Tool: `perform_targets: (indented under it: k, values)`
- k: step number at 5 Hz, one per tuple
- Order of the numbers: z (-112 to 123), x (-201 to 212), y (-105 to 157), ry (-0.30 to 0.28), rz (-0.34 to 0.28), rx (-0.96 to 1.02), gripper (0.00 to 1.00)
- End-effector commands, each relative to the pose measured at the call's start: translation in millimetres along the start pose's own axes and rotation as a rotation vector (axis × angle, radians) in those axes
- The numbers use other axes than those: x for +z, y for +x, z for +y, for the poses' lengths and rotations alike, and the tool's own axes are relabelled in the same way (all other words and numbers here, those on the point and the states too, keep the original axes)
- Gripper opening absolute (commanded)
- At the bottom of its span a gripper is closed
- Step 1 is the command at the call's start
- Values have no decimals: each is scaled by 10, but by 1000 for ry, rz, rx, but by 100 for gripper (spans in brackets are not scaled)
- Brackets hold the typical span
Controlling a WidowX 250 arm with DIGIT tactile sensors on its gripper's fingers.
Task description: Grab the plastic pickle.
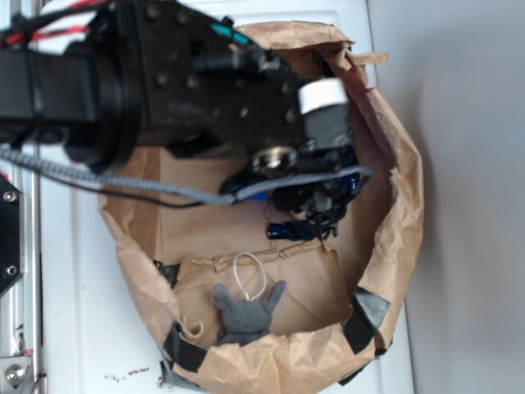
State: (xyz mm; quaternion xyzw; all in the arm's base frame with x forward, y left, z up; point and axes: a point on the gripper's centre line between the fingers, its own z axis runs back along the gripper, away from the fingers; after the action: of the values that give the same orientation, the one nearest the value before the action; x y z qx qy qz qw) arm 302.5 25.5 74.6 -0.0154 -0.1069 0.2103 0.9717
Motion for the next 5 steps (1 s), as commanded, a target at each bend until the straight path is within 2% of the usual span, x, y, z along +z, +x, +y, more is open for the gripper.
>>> perform_targets:
  k: [1, 2, 5]
  values:
    - [159, 463, 143, -54, 70, -115, 100]
    - [161, 516, 135, -54, 102, -350, 100]
    - [161, 516, 135, -54, 102, -350, 100]
